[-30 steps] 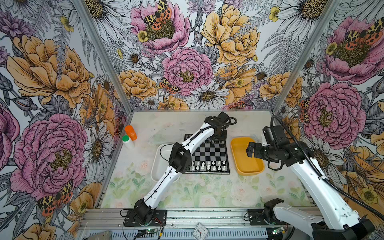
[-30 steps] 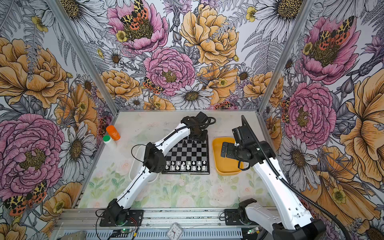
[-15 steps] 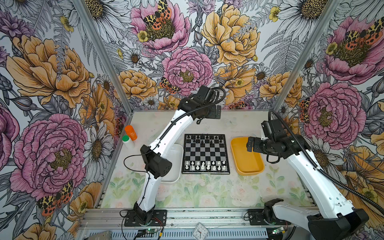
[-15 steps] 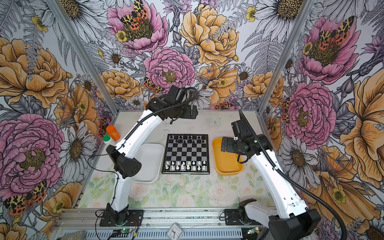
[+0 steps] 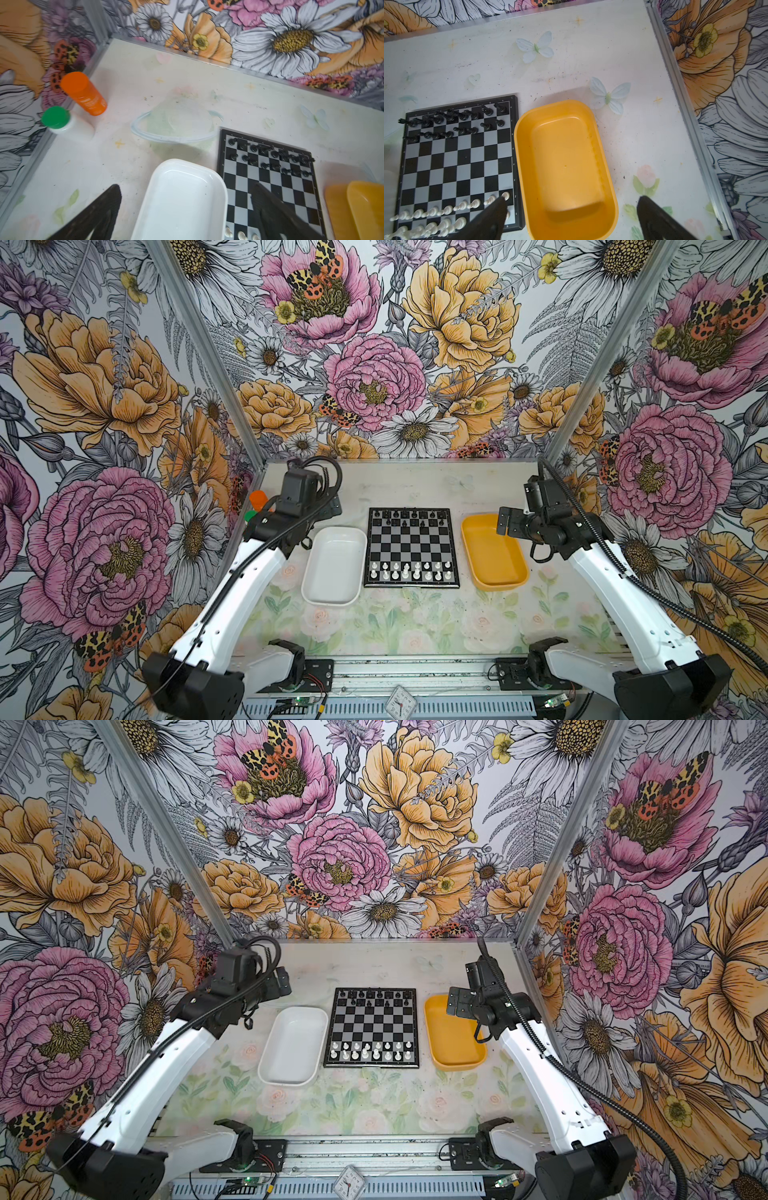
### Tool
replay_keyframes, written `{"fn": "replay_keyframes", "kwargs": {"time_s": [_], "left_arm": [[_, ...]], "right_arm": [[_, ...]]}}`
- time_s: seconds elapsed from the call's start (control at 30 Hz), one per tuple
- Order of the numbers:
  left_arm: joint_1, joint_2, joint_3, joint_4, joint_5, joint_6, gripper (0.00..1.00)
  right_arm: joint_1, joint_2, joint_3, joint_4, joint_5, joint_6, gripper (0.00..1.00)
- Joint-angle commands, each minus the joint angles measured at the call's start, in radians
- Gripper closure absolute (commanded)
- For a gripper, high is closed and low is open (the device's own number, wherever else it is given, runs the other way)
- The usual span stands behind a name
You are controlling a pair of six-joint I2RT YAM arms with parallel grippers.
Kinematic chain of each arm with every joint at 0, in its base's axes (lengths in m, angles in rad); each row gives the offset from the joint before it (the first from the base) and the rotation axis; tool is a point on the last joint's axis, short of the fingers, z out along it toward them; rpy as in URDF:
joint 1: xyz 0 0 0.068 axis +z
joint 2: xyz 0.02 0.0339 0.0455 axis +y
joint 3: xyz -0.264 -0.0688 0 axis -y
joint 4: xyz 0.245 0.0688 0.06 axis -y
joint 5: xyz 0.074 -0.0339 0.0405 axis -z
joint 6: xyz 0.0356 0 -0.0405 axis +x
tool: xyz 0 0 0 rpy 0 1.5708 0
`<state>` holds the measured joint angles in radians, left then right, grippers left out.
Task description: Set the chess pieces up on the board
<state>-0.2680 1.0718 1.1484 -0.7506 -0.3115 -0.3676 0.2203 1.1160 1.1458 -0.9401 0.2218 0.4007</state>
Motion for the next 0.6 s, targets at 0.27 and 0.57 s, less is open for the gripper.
{"fn": "replay_keyframes", "kwargs": {"time_s": [0.27,0.57], "left_arm": [[0.009,-0.208,-0.501,0.666,-0.176,0.204,0.01],[0.036,-0.105,-0.681,0.971,-0.275,0.273,0.01]], "right_arm": [[-0.012,-0.28,-0.459,0.595,0.152,-0.218,0.0],[-0.016,-0.267,-0.617,0.839,0.139,-0.309,0.0]]}}
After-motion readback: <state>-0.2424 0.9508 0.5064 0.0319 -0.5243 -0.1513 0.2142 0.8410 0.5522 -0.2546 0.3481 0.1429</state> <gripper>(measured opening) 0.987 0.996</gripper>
